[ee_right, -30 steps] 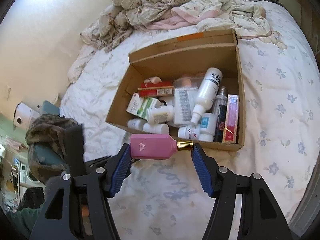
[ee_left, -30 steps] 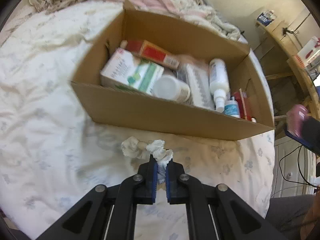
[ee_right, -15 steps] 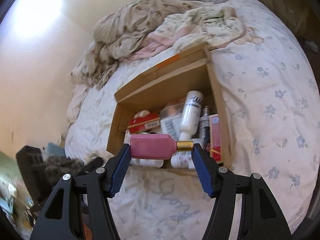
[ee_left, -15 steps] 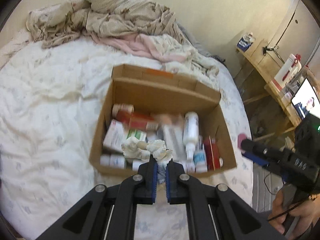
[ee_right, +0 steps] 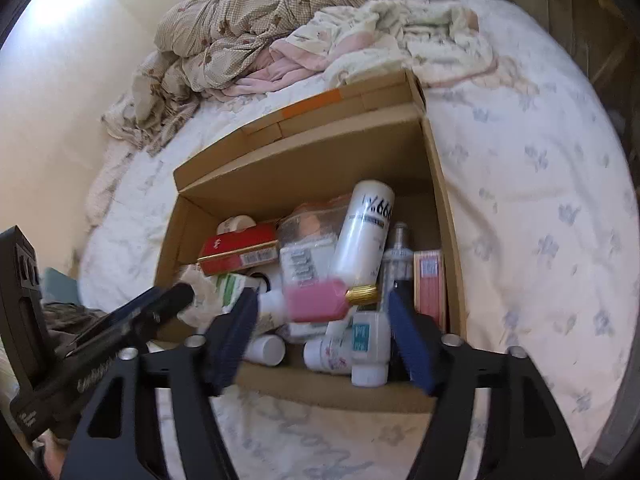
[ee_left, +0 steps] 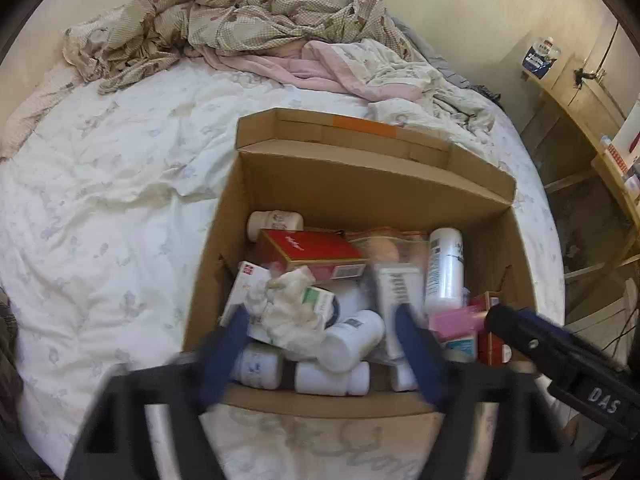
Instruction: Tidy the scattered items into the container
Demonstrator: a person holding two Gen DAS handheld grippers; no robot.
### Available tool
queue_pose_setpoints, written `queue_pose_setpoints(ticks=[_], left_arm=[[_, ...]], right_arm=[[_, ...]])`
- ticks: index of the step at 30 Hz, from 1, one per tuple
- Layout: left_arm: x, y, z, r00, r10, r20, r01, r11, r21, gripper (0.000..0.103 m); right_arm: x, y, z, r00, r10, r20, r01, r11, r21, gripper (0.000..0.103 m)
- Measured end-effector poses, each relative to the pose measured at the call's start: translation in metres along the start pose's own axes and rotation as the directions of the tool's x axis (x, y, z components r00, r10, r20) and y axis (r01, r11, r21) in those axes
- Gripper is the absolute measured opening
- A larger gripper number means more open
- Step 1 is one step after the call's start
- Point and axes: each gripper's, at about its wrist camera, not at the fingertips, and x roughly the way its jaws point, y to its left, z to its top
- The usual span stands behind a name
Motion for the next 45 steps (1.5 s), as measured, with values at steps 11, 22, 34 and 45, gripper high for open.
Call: queue_pose_setpoints(ticks=[11, 22, 34, 45], left_arm=[[-0.041, 0.03, -0.036, 0.995, -0.055, -0.08, 0.058, 0.998, 0.026, 0.079], [-0.059, 0.04, -0.053, 0.995, -0.096, 0.009, 0.096, 0.995, 0.04, 0.08], [-0.055, 0.025, -0.06, 0.997, -0.069, 0.042, 0.066, 0.995, 0.073, 0.08], [-0.045, 0.014, -0.065, 1.0, -0.02, 0.022, 0.017, 0.991, 0.135, 0.08]], right_arm=[[-0.013, 0.01, -0.008, 0.999, -0.03, 0.023, 0.031, 0.998, -0.047, 0.085], [-0.105, 0.043, -0.049, 0.989, 0.041, 0.143, -0.004, 0.968, -0.251, 0.098], [-0.051, 0.032, -0.055, 0.981, -0.126, 0.144, 0.16, 0.955, -0.249, 0.101], [-0.04, 0.052, -0.074, 0.982, -0.132, 0.134, 0.17, 0.925, -0.338, 0.101]])
